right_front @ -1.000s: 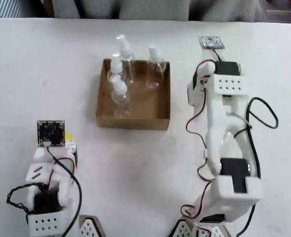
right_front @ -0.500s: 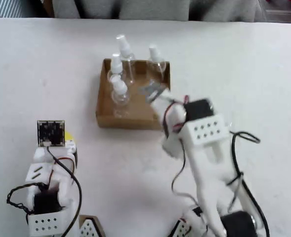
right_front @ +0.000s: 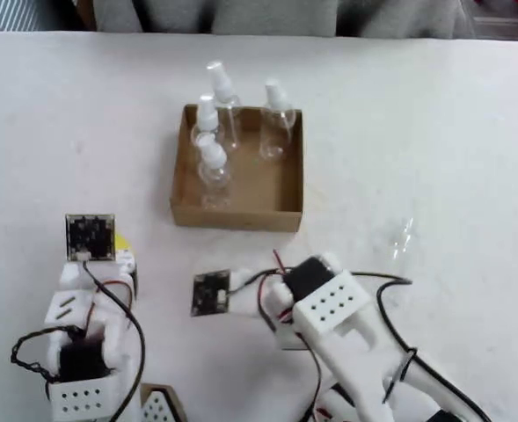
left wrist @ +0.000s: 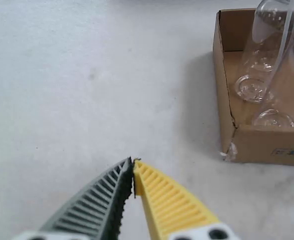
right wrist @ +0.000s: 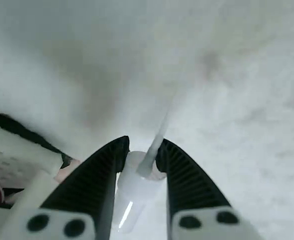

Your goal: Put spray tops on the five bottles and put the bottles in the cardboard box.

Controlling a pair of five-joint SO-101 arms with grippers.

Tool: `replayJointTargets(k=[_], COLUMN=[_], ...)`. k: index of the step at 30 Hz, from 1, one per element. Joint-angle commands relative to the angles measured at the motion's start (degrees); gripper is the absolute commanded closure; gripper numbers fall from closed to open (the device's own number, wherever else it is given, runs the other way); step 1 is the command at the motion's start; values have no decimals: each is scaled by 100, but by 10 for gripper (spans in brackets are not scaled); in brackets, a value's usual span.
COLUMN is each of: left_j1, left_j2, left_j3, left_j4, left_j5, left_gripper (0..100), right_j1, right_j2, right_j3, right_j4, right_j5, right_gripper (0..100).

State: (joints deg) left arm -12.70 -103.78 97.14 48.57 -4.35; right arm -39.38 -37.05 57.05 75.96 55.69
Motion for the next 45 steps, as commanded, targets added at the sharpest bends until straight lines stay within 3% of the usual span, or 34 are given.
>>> replayJointTargets(k=[1, 6, 11, 14, 18, 25, 29, 34, 39, 45], left_j1=[31, 31, 31, 31, 31, 57, 57, 66, 321, 840], left_j2=[22, 22, 22, 22, 22, 22, 22, 22, 22, 22], left_j3=[-9, -9, -9, -9, -9, -9, -9, -9, -88, -932], left_j4=[26, 26, 26, 26, 26, 141, 141, 141, 176, 1020], left_j5=[-70, -70, -70, -70, -70, -79, -835, -1846, -2488, -2945], left_gripper=[976, 976, 976, 976, 976, 976, 976, 976, 976, 976], right_j1=[-66, -57, -31, 338, 1279, 2756, 3829, 5596, 6905, 8347], right_j2=[-127, -127, -189, -189, -189, -321, -690, -1288, -1982, -2730], right_j3=[105, 167, 114, -105, -624, -1143, -1099, -686, 114, 1020], right_j4=[-435, -567, -549, -541, -488, 84, 444, 567, 171, -470], right_j5=[88, 70, 62, 26, -554, -1662, -2233, -2338, -2321, -2374], right_gripper=[905, 785, 781, 783, 797, 948, 983, 982, 980, 978])
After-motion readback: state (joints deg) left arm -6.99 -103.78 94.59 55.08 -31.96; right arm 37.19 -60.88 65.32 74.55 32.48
